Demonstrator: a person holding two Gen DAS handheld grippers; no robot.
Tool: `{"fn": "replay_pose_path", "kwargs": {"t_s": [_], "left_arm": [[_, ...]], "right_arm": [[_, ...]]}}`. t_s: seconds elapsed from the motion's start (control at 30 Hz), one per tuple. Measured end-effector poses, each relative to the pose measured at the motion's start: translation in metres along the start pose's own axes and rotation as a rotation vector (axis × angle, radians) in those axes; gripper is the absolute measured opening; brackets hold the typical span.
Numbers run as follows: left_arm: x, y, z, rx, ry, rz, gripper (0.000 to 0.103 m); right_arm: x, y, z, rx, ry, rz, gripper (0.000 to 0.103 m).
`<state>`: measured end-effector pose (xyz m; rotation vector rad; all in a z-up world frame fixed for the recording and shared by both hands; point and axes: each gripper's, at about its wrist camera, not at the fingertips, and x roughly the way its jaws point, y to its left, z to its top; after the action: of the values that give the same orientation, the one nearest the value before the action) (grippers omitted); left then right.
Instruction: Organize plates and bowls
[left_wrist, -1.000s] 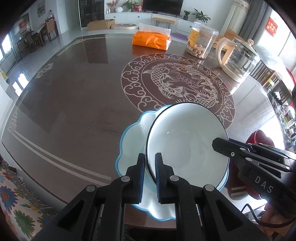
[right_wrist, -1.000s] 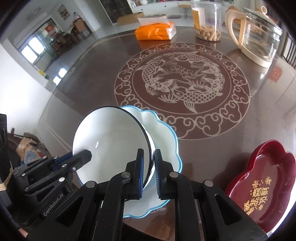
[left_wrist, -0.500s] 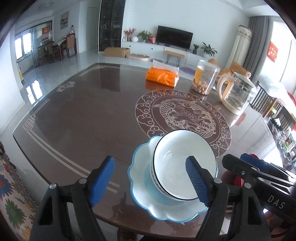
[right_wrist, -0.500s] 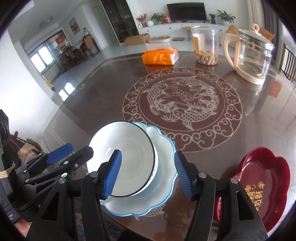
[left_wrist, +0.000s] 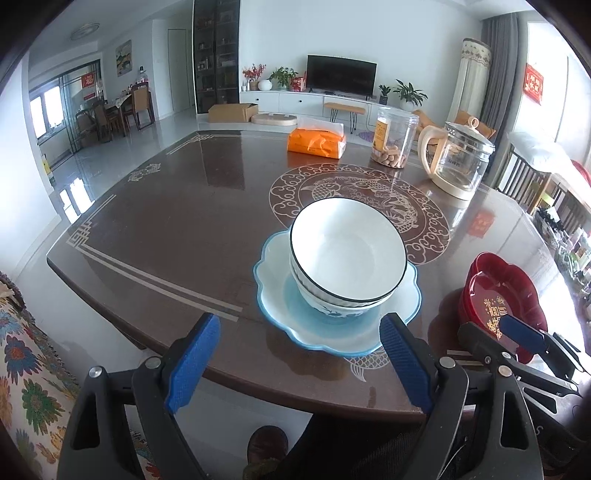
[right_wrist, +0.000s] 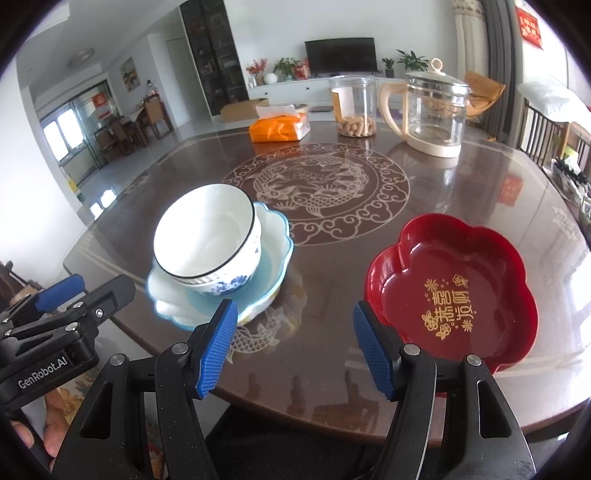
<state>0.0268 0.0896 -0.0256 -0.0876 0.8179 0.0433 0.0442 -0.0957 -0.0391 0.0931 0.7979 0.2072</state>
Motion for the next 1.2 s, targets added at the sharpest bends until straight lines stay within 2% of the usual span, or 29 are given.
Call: {"fn": "replay_pose_path", "kwargs": {"t_s": [0.2, 0.63, 1.2], "left_arm": [[-0.002, -0.001, -0.003, -0.006, -0.001, 0.005, 0.088], [0.007, 0.003, -0.013, -0.012, 0.033, 0.006, 0.088], [0.014, 0.008, -0.018, -0.023, 0.054, 0.019, 0.088]], "right_arm": [[-0.005, 0.006, -0.006, -0.019, 0.007, -0.005, 0.069], [-0.013, 0.014, -0.008, -0.064, -0.023, -0.093, 0.069], [-0.011, 0.02, -0.009, -0.091, -0.023, -0.12, 0.069]]}}
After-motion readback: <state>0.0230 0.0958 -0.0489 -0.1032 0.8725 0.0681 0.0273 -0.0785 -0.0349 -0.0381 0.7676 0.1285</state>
